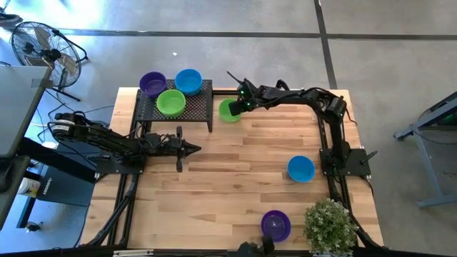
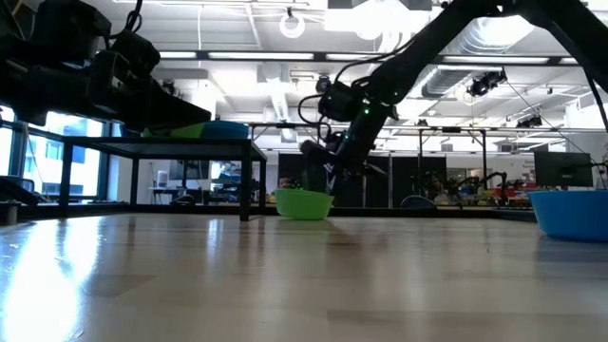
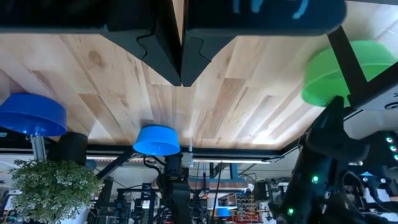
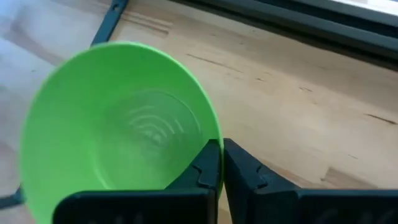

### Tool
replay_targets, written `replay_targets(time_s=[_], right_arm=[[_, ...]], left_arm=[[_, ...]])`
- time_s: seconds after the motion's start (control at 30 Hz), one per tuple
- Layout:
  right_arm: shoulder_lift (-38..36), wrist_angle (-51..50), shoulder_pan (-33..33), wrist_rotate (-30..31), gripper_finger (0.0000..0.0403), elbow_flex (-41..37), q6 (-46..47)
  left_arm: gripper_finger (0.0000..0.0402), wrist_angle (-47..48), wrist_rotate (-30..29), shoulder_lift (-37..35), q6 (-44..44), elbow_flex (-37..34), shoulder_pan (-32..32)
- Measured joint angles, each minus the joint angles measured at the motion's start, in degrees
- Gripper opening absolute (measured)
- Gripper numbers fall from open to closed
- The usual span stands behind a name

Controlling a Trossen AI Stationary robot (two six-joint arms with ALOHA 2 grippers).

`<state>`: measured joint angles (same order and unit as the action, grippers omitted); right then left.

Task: Pick & Place Mini bowls
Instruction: Stack the green bowl on top of the green bowl on the shelf

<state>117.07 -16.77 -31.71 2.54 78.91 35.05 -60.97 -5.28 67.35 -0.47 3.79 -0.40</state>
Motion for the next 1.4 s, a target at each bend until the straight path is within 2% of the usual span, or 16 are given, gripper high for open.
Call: replay_targets(time_s=[0.13,0.3,0.43,0.57,0.73,0.9,1.17,1.4], right_arm=[[-2.0,-2.4,0.7,0.1,0.0003,0.0,-2.0],[-8.2,-10.5,3.2,4.4,0.0002,0.0,-4.3],[-12.6,-18.3,8.0,9.5,0.0001,0.0,-3.9],[-13.5,-20.9,14.5,10.1,0.0001,0.0,-0.7],[-13.2,-15.5,22.1,10.3,0.0001,-2.8,3.4],[-13.2,-8.9,26.7,10.5,0.0001,-5.5,6.0],[-9.0,0.4,28.5,6.8,0.0001,-6.0,6.9],[-6.4,3.5,28.4,6.5,0.0001,-6.0,6.5]], left_arm=[[0.0000,0.0,0.0,0.0,0.0,0.0,0.0],[0.0000,0.7,0.0,0.0,0.0,0.0,0.0],[0.0000,1.2,0.1,0.0,0.1,0.0,0.0],[0.0000,1.2,0.1,0.0,0.2,0.0,0.0],[0.0000,1.2,0.1,0.0,0.2,0.0,0.0],[0.0000,1.2,0.2,0.0,0.2,0.0,0.0],[0.0000,1.1,0.2,0.0,0.3,0.0,0.0],[0.0000,1.4,-0.2,0.0,1.4,0.0,0.0]])
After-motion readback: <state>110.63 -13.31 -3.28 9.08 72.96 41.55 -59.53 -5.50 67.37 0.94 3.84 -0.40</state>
